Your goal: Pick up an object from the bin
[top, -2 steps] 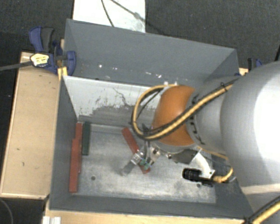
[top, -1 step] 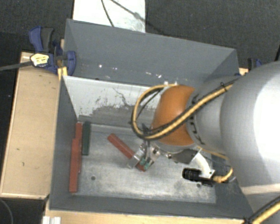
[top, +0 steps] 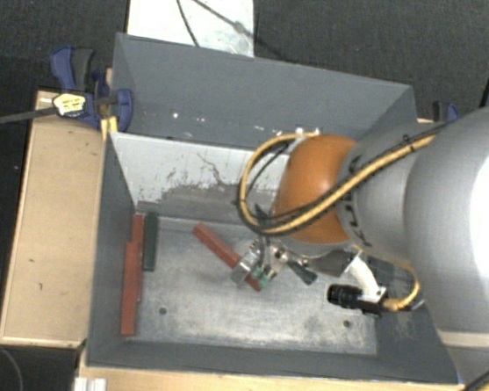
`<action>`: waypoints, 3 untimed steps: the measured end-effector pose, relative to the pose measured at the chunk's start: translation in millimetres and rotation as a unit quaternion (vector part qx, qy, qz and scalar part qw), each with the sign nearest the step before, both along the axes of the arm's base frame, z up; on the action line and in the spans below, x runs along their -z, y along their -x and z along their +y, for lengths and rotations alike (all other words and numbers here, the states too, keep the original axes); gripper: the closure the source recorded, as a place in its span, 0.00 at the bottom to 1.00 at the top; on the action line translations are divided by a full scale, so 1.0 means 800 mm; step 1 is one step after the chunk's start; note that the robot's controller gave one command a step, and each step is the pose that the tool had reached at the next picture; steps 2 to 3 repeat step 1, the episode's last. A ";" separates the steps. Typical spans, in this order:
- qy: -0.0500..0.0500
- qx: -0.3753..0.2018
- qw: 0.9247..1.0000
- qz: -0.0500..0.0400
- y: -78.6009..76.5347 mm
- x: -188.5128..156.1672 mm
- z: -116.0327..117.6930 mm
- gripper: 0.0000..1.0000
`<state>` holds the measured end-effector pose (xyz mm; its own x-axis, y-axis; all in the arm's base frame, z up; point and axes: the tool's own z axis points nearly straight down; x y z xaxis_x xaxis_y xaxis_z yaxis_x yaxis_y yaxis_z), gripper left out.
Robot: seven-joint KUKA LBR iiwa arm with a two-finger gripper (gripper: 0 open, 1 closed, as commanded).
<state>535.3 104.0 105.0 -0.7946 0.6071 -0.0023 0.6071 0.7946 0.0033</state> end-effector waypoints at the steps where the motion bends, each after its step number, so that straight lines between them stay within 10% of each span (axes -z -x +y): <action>1: 0.000 -0.002 1.000 -0.002 -0.003 -0.095 0.000 1.00; 3: 0.000 -0.002 1.000 -0.002 -0.003 -0.095 0.000 1.00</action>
Offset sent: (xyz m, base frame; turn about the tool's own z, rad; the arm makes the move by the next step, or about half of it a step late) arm 0.0000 -0.0001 0.0709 0.0000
